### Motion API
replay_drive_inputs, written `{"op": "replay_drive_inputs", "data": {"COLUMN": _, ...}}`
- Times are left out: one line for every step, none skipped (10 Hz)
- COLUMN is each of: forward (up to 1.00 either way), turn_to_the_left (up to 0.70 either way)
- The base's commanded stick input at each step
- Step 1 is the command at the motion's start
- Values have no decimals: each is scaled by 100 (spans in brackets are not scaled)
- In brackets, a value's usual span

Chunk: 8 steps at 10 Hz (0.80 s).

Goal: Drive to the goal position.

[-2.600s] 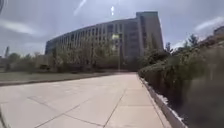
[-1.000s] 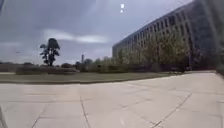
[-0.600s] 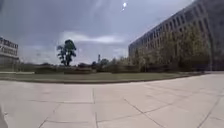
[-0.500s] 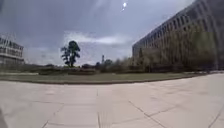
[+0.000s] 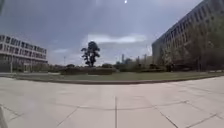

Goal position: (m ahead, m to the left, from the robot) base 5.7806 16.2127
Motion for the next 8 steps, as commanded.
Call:
{"op": "replay_drive_inputs", "data": {"forward": 68, "turn_to_the_left": 34}}
{"op": "replay_drive_inputs", "data": {"forward": 68, "turn_to_the_left": 34}}
{"op": "replay_drive_inputs", "data": {"forward": 68, "turn_to_the_left": 34}}
{"op": "replay_drive_inputs", "data": {"forward": 68, "turn_to_the_left": 34}}
{"op": "replay_drive_inputs", "data": {"forward": 68, "turn_to_the_left": 34}}
{"op": "replay_drive_inputs", "data": {"forward": 68, "turn_to_the_left": 34}}
{"op": "replay_drive_inputs", "data": {"forward": 67, "turn_to_the_left": 34}}
{"op": "replay_drive_inputs", "data": {"forward": 67, "turn_to_the_left": 34}}
